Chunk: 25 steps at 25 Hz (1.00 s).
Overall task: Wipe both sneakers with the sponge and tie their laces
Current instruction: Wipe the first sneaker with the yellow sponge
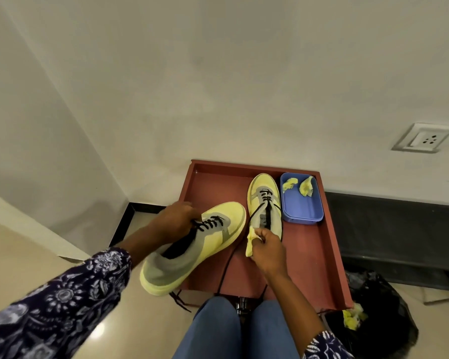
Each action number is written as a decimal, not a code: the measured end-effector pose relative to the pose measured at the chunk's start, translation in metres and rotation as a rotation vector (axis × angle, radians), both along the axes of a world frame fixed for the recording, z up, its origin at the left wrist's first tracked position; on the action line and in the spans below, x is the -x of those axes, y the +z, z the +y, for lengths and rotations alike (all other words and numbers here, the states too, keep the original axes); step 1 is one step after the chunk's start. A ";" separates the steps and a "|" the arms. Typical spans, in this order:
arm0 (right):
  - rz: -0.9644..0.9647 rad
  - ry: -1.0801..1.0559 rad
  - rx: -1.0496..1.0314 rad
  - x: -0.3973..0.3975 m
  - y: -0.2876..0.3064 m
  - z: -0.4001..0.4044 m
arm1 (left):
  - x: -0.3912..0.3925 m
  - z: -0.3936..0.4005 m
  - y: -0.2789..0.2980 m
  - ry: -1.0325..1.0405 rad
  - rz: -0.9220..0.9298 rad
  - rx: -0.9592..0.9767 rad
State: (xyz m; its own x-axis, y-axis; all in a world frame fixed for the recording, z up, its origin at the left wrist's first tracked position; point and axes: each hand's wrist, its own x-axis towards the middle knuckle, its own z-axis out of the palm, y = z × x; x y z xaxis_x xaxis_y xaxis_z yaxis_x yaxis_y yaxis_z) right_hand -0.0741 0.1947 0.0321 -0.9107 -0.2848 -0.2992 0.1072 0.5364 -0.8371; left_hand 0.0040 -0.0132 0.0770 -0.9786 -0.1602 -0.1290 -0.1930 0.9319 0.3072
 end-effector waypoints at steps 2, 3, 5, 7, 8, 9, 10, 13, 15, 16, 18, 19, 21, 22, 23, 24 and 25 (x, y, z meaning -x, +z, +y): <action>0.097 -0.033 0.002 0.001 0.004 0.002 | 0.007 -0.011 0.018 -0.121 -0.032 0.029; 0.138 -0.049 0.016 0.001 0.006 0.004 | 0.011 -0.015 0.025 -0.172 -0.051 0.052; 0.179 -0.075 0.051 0.002 0.006 0.007 | 0.020 -0.023 0.034 -0.264 -0.098 0.155; 0.184 -0.089 0.069 0.000 0.007 0.009 | 0.030 -0.030 0.039 -0.346 -0.145 0.265; 0.178 -0.095 0.074 -0.001 0.006 0.010 | 0.035 -0.031 0.041 -0.390 -0.158 0.303; 0.170 -0.099 0.076 -0.002 0.004 0.011 | 0.039 -0.032 0.042 -0.443 -0.152 0.337; 0.161 -0.101 0.077 -0.003 0.002 0.012 | 0.043 -0.031 0.043 -0.518 -0.115 0.364; 0.125 -0.098 0.079 -0.010 -0.004 0.014 | 0.055 -0.028 0.039 -0.721 -0.110 0.493; 0.097 -0.087 0.077 -0.015 -0.008 0.015 | 0.063 -0.027 0.031 -0.738 -0.273 0.600; 0.088 -0.079 0.073 -0.018 -0.011 0.015 | 0.065 -0.025 0.028 -0.761 -0.291 0.609; 0.065 -0.061 0.053 -0.023 -0.015 0.014 | 0.066 -0.026 0.022 -0.864 -0.148 0.603; 0.054 -0.052 0.042 -0.025 -0.017 0.014 | 0.065 -0.027 0.019 -0.913 -0.109 0.612; 0.038 -0.031 0.023 -0.029 -0.019 0.013 | 0.066 -0.028 0.013 -0.938 -0.114 0.644; 0.033 -0.018 0.018 -0.031 -0.019 0.013 | 0.065 -0.028 0.008 -0.934 -0.125 0.643; 0.027 -0.003 0.017 -0.033 -0.019 0.012 | 0.065 -0.026 0.004 -0.928 -0.137 0.633; 0.019 0.008 0.020 -0.034 -0.020 0.012 | 0.065 -0.025 0.001 -0.919 -0.140 0.629; 0.010 0.015 0.023 -0.035 -0.021 0.012 | 0.066 -0.024 -0.003 -0.911 -0.144 0.646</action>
